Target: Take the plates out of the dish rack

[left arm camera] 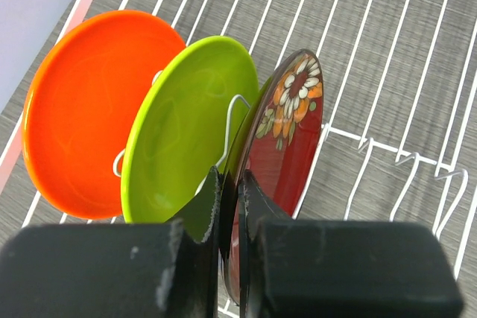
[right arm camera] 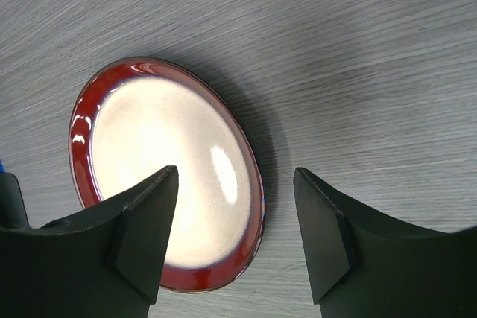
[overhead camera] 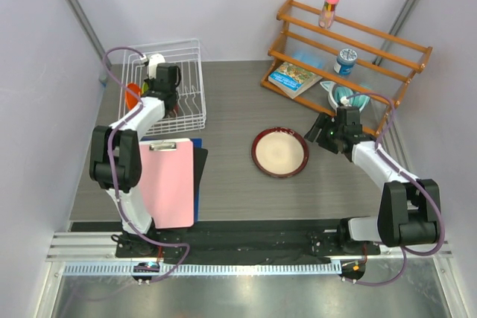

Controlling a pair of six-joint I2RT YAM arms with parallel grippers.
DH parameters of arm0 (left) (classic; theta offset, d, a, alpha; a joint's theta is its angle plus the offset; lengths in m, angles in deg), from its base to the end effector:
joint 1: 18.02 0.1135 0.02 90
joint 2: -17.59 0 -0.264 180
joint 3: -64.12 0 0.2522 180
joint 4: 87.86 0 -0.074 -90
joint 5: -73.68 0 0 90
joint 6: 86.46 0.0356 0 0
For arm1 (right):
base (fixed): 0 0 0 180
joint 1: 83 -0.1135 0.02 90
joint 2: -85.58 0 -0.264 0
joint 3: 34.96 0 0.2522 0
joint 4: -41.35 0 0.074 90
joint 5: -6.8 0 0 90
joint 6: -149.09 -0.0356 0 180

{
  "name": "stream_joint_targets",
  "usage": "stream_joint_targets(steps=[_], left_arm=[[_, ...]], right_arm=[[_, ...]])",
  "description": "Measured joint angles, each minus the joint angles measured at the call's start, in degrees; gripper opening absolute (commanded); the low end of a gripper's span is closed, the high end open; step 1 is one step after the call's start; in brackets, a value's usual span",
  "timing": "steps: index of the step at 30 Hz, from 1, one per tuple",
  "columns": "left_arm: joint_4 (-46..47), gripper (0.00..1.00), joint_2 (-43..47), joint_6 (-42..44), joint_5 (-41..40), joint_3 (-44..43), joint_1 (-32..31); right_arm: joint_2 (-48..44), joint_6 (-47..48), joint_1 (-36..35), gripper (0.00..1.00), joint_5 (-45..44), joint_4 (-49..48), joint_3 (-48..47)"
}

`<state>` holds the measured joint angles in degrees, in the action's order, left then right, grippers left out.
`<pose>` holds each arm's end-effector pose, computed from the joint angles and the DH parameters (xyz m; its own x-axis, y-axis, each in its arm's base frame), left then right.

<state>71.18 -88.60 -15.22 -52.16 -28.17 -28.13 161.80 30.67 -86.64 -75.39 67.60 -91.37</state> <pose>0.4199 -0.0537 0.2477 -0.4265 -0.1888 -0.8846 -0.4941 0.8678 0.0530 0.2694 0.0220 0.2057 -0.7067 0.4275 -0.5637 0.2039 0.8861 0.4163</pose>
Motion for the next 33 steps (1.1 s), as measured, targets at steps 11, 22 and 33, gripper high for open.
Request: stream_joint_targets(steps=[11,22,33], left_arm=[[-5.46,0.0,4.22,1.9,1.6,0.07,-0.66],[-7.82,0.0,12.87,7.56,-7.28,0.07,-4.09],[-16.09,0.0,30.91,-2.12,13.27,1.95,-7.93]], right_arm=[[-2.62,0.28,0.02,0.69,0.17,0.66,0.0],[-5.55,0.48,0.0,0.75,0.55,2.99,0.0],[-12.2,3.72,-0.07,0.78,8.66,4.63,-1.9]])
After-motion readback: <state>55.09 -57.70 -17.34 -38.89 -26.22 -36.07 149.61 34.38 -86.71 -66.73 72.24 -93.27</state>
